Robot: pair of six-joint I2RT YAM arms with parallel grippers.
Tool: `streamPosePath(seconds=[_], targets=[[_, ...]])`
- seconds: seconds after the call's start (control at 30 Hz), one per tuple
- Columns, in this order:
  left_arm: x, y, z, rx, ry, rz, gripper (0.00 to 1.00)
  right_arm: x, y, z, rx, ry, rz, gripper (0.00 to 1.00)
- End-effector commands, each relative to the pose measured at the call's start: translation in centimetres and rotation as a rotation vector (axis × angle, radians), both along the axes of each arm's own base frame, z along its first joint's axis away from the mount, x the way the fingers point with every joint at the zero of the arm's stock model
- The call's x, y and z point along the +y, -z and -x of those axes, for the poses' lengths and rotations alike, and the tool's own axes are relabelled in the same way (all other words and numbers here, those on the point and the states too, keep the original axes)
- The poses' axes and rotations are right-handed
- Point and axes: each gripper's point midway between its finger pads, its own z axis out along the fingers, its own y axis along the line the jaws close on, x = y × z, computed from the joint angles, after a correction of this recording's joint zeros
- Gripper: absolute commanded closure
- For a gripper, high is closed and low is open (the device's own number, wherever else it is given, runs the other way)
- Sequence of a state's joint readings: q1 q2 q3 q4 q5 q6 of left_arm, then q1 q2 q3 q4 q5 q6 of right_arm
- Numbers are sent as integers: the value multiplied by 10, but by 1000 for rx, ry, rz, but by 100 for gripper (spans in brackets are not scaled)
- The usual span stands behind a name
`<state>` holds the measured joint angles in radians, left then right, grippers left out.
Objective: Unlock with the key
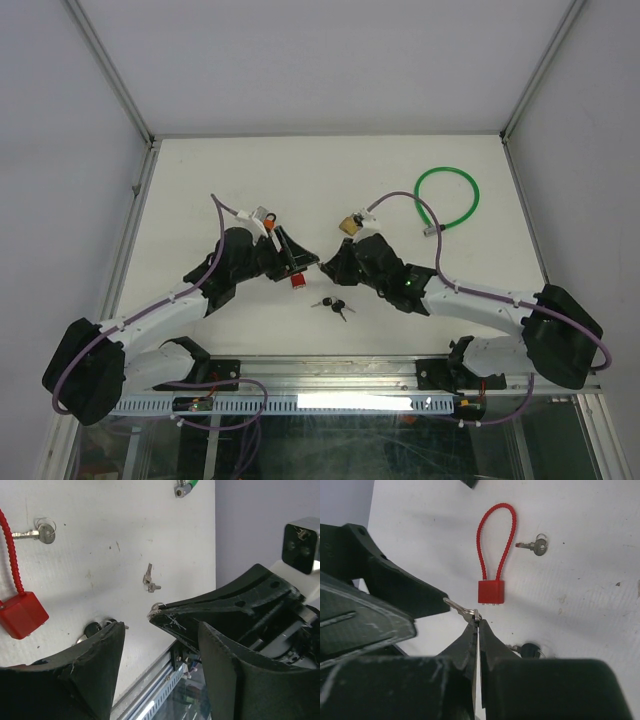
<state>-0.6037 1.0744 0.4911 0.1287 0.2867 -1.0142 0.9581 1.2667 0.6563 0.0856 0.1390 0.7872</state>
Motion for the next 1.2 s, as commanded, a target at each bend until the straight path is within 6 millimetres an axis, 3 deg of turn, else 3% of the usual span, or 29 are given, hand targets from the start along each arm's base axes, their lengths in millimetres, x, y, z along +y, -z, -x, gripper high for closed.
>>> streamPosePath(seconds=[0.0,0.23,0.57,0.77,0.93,1.17], targets=[[-12,-12,-9,-31,-22,44,40,11,-47,-13,-107,77,-156,100],[-12,-2,-14,5,-71,51,53,14,-54,-9,-127,85,-198,100],[1,1,-7,27,-133,89,63,3,-55,-10,-143,134,-227,100],[0,-13,-5,6,-126,142,63,5,-54,-9,-142,128,-232,100],[-4,-25,-4,-12,-109,187,56,5,-55,-7,-129,138,-276,100],[-5,-25,-6,-20,-106,189,55,6,-54,-7,-118,139,-283,100]])
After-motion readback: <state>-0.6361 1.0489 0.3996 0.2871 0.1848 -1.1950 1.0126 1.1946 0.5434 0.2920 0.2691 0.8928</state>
